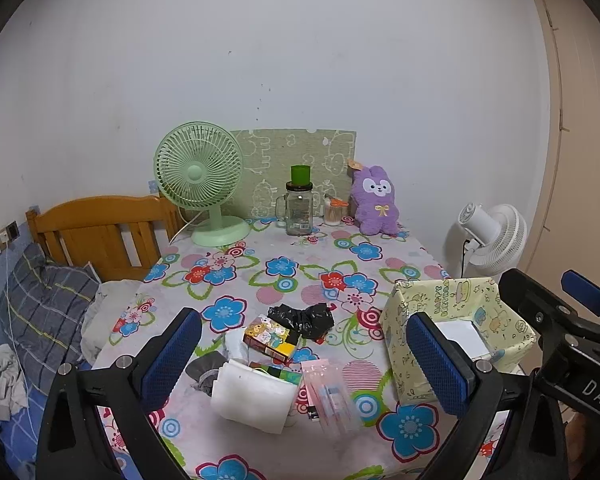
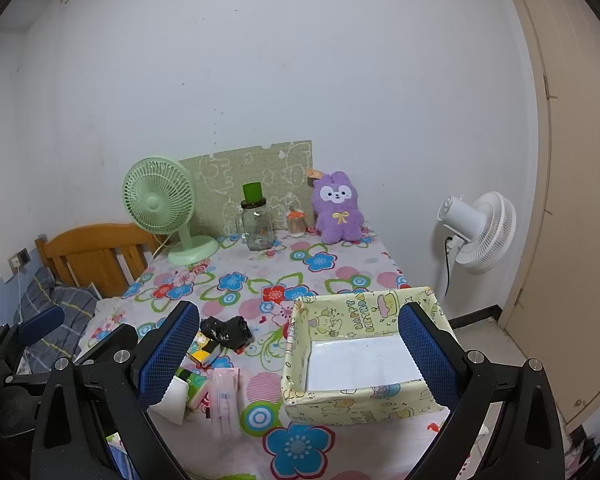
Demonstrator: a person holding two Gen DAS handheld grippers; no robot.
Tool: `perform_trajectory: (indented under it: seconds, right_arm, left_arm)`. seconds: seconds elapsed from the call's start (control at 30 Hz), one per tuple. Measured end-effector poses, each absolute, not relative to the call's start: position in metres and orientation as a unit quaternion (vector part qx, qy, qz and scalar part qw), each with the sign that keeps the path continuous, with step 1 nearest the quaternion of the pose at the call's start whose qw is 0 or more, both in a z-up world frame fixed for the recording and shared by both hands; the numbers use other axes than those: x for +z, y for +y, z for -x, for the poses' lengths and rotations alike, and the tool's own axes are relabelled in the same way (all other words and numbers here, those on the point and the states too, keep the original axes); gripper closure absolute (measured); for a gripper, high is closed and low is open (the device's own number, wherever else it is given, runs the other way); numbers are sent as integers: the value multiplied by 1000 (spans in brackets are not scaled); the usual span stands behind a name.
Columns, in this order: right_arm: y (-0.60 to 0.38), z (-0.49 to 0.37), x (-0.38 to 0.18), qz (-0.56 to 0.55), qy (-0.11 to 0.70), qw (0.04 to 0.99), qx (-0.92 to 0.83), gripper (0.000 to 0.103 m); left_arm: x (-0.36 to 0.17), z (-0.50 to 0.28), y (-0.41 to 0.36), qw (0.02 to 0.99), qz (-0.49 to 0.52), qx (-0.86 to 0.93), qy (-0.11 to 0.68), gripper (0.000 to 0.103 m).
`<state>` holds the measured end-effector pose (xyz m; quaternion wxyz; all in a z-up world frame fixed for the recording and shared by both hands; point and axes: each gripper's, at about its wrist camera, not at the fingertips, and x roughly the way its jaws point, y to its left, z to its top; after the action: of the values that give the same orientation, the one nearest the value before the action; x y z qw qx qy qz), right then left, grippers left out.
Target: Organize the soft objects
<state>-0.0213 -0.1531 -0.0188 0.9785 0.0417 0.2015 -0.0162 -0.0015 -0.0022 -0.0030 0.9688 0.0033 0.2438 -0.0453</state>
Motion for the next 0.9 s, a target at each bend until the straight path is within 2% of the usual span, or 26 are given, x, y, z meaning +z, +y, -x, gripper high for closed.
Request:
perform_trajectory:
  seconds: [0.9]
  right_arm:
    - [-145,21,-20,-40,196,980,-14,2]
  left_arm:
    - [-5,3,6,970,1,-34,239,0]
